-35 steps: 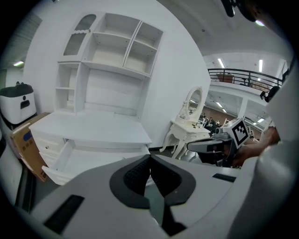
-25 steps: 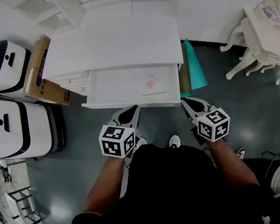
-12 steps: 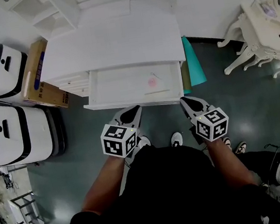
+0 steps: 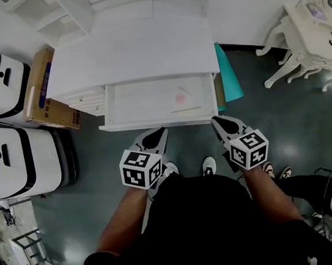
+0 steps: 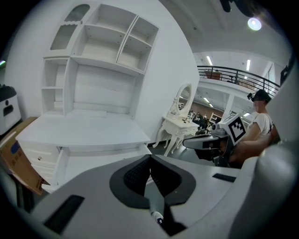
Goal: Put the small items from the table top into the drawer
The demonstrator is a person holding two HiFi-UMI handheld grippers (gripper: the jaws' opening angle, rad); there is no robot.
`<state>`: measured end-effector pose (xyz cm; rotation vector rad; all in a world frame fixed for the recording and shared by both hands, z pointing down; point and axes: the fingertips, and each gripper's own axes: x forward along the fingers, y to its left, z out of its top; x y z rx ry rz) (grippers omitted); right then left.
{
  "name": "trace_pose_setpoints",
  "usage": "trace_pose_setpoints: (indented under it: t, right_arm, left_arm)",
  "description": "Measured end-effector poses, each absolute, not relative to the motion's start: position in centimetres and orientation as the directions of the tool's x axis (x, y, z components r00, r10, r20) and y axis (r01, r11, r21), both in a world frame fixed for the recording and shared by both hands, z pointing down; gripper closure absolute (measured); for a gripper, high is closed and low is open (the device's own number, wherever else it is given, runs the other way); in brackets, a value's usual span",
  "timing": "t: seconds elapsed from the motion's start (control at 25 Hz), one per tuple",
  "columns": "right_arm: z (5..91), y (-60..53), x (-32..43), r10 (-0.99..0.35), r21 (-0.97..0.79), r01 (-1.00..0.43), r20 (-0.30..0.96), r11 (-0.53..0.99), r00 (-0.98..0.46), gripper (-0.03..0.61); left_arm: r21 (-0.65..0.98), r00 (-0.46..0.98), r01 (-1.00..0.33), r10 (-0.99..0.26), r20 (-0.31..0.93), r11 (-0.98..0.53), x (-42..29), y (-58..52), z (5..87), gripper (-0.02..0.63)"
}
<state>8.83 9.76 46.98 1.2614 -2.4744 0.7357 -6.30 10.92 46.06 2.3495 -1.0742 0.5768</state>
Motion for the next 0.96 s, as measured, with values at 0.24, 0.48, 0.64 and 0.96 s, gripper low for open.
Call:
trace_pose_setpoints:
  t: [0.24,0.48,0.64,0.96]
  right_arm:
    - [47.01,9.87,8.80,-0.667,-0.320,-0.806,0.452,0.498,-0.592,0.552]
    - [47.02,9.88,8.84,-0.661,-0.316,-0.805,0.458,0.502,-0.593,0.552]
    - [47.10,9.88,8.89,-0.660,-0.317,-0.804,0.460,0.502,-0.594,0.552]
    - [47.21,9.78,8.95,-0.657,-0.320,-0.800,0.457,0.508,-0.600,0.552]
  left_arm:
    - [0.256,0.600,-0.783,-0.581,0.549,-0.567,-6.20,10.77,45.85,0.603]
    - [0.262,0.602,-0.783,-0.583,0.545,-0.564,-6.04,10.65,45.81,0.603]
    - [0.262,0.602,-0.784,-0.584,0.545,-0.563,-5.99,10.59,45.69,0.603]
    - [0.259,0.596,-0.789,-0.592,0.543,-0.557,-6.08,10.43,45.68,0.603]
